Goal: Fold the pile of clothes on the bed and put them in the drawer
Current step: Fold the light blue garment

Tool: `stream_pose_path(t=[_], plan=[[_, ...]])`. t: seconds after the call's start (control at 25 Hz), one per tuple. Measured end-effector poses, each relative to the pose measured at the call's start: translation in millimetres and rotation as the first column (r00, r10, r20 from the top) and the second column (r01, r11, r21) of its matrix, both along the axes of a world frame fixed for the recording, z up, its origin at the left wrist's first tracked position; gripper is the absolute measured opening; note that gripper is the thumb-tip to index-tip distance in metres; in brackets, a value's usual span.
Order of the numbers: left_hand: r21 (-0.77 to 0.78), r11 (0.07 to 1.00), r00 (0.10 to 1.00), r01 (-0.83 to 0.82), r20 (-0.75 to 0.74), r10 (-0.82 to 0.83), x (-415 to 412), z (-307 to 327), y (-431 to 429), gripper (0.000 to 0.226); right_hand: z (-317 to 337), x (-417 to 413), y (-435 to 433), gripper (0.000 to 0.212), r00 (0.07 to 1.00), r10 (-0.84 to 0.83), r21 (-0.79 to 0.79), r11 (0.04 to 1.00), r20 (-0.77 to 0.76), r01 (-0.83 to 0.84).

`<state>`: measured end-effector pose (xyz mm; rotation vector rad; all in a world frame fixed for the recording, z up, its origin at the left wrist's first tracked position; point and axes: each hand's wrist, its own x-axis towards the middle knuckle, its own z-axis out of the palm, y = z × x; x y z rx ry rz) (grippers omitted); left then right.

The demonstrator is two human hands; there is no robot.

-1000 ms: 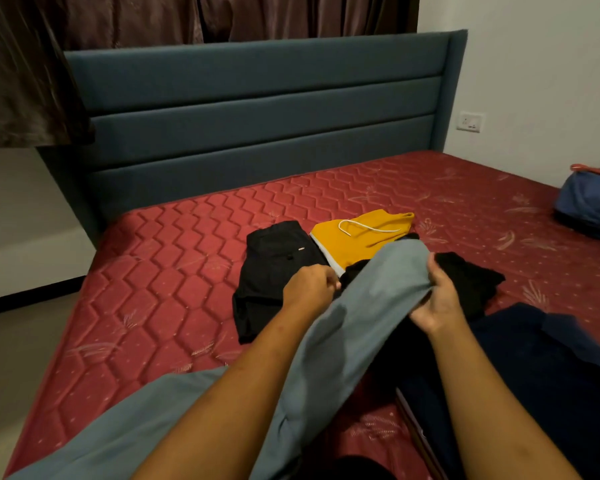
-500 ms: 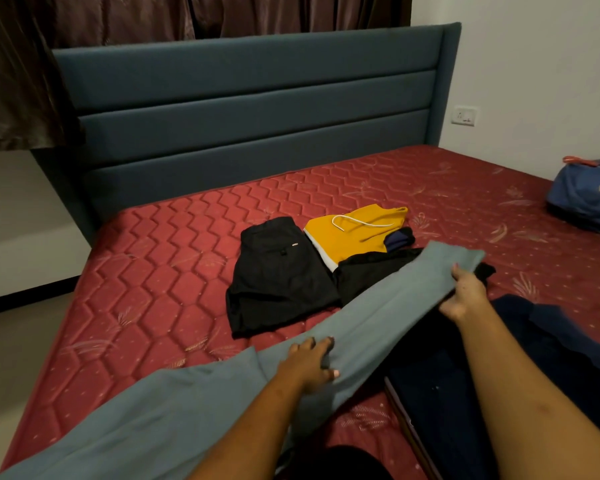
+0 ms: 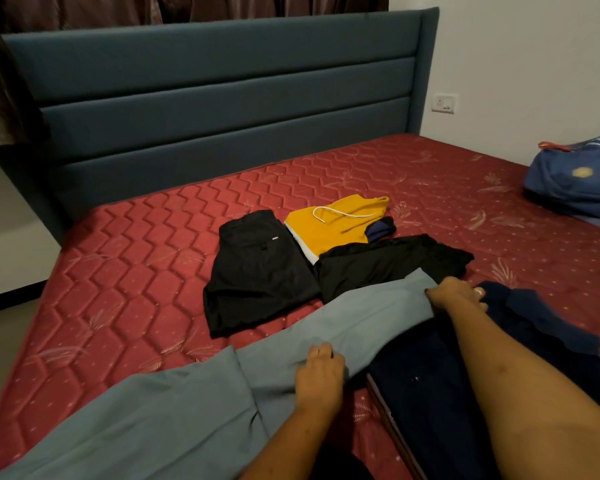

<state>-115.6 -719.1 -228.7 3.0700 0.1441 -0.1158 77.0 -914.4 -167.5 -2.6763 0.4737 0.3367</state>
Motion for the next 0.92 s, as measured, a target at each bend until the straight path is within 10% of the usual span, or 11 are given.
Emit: stream_pose_path(t=[0.4, 0.52, 0.64, 0.84, 0.92], plan=[[-0.701, 0.713, 0.990, 0.014, -0.092, -0.110, 11.7, 2.3, 23.8, 0.016, 2.5, 8.6, 11.4, 0.067, 0.981, 0.046, -0.231, 0.969, -0.187, -0.089], [-0.710, 0.702, 0.976, -0.057, -0.187, -0.110, 15.9, 0.2, 17.1, 0.011, -6.0, 7.1, 10.1, 0.063, 0.986, 0.057, -0.276, 0.956, -0.154, -0.098], [-0.568, 0.817, 0.936, -0.102, -0.332, -0.115, 13.1, -7.6, 2.8, 0.054, -4.8, 13.9, 7.7, 0.049, 0.986, 0.051, -0.195, 0.977, -0.157, -0.081], [-0.317, 0.948, 0.984, -0.026, -0.173, -0.031, 17.3, -10.8, -11.5, 0.095, 15.9, 41.9, 9.2, 0.030, 0.948, 0.049, -0.126, 0.992, 0.315, -0.009], [-0.294, 0.954, 0.974, -0.056, -0.228, -0.013, 15.6, -11.8, -10.3, 0.098, 7.4, 43.3, 10.4, 0.033, 0.957, 0.030, -0.109, 0.994, 0.287, 0.002]])
